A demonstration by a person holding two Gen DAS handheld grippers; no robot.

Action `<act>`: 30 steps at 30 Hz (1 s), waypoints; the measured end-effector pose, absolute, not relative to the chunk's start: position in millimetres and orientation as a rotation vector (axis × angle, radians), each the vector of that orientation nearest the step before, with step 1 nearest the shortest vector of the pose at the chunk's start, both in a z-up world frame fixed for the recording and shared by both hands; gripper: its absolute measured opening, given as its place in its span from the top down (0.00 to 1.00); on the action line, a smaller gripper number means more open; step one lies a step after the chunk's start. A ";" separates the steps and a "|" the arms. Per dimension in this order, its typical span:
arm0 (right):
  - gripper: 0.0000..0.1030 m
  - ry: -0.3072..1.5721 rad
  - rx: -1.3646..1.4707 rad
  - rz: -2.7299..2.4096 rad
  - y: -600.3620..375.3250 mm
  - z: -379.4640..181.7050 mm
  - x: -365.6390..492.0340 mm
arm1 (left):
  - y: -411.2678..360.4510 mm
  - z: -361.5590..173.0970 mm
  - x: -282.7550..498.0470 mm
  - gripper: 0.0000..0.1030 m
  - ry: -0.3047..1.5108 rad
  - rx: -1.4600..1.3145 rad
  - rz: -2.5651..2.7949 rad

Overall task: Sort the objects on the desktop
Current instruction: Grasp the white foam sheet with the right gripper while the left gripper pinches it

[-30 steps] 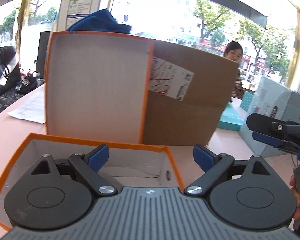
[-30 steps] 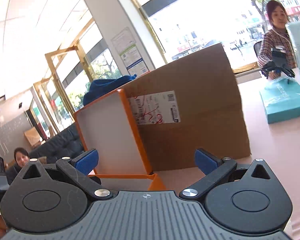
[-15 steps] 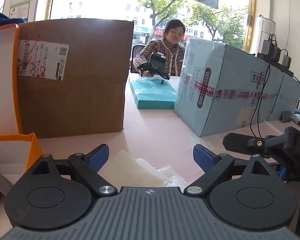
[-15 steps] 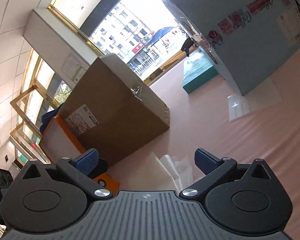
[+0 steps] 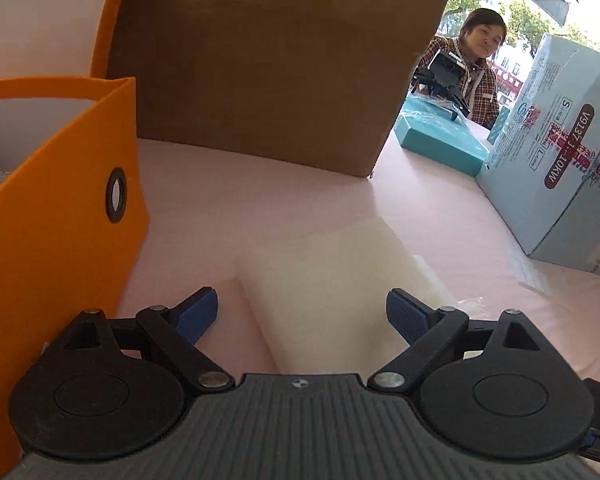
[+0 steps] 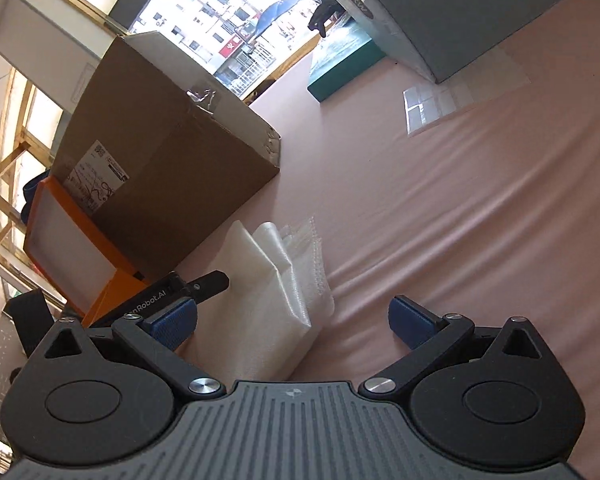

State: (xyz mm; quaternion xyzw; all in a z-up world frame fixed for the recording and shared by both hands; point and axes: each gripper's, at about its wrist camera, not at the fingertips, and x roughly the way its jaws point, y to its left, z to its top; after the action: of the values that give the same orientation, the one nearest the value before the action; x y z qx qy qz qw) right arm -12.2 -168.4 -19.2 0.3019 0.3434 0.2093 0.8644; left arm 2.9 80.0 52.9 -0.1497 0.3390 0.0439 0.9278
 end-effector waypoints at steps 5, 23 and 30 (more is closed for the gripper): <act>0.00 0.726 0.509 0.393 -140.0 -16.5 -10.0 | 77.9 51.5 5.3 0.00 0.712 -0.295 0.022; 0.11 0.696 0.518 0.461 -125.7 -21.9 -8.4 | 87.0 54.0 9.3 0.67 0.712 -0.430 -0.093; 0.95 0.777 0.702 0.523 -138.6 -50.6 3.6 | 83.9 50.3 4.1 0.93 0.690 -0.390 -0.050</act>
State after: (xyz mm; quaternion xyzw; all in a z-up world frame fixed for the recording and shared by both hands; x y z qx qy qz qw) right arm 3.6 -138.6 -50.6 0.3315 0.3667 0.2467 0.8336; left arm 4.1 83.9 50.3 -0.1901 0.3360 -0.0244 0.9221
